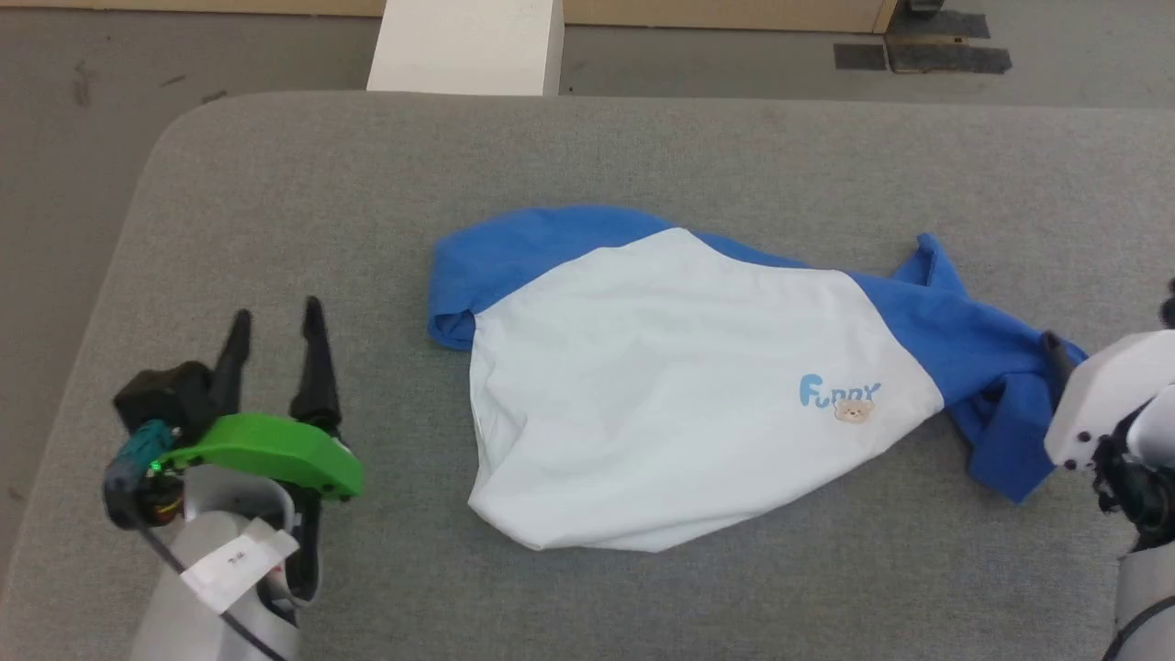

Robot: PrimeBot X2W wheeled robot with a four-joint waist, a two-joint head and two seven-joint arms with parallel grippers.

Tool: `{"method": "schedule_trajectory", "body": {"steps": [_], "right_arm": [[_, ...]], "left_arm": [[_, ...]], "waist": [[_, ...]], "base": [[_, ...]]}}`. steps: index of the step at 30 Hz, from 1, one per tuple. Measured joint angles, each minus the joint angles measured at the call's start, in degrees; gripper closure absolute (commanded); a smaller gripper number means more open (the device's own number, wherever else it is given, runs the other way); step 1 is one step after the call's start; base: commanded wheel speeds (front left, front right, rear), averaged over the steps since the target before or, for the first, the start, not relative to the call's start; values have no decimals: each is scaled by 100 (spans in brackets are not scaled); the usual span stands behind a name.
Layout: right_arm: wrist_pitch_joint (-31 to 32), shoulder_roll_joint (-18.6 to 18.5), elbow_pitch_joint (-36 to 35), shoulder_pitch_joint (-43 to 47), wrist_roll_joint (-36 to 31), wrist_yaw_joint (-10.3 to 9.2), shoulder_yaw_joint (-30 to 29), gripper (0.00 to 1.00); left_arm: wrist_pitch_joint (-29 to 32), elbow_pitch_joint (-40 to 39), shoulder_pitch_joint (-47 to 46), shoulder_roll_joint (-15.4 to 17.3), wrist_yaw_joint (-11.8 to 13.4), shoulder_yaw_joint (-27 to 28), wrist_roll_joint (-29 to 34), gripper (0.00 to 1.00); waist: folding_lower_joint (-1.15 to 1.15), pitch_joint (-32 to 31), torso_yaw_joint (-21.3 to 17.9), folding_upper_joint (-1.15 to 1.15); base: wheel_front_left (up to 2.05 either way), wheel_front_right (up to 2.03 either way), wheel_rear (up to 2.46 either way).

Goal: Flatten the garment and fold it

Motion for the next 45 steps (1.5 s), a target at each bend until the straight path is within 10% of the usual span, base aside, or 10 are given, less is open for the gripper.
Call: {"method": "schedule_trajectory", "body": {"steps": [19,20,21,30,42,44,45], "right_arm": [[-492,70,-590,805,634,0,35,0],[-498,69,-581,805,637,0,56,0],[-526,69,-545,807,680,0,69,0],[-592,69,-286,933,678,0,68,0],[-603,74,-51,933,667,0,165,0],[-644,74,-26,933,666,0,165,0],[-647,73,-26,933,665,0,167,0]], "left_arm": [[4936,-343,110,-224,-100,-1636,-637,0],[5019,-361,156,-223,-108,-1662,-662,76],[5091,-548,296,-270,-233,-1602,-1022,100],[6078,-2593,1549,345,-392,-1424,-1952,100],[6684,-2862,2608,577,-114,-1548,-2330,100],[6378,-2998,2557,347,-100,-1291,-2550,0],[6229,-3061,2512,252,-100,-1193,-2590,0]], "waist": [[0,-174,-278,0],[0,-167,-295,0],[0,-154,-309,0],[0,-341,-46,0],[0,-272,137,0],[0,-292,142,0],[0,-301,146,0]], "base": [[0,0,0],[0,0,0],[0,0,0],[0,0,0],[0,0,0],[0,0,0],[0,0,0]]}}
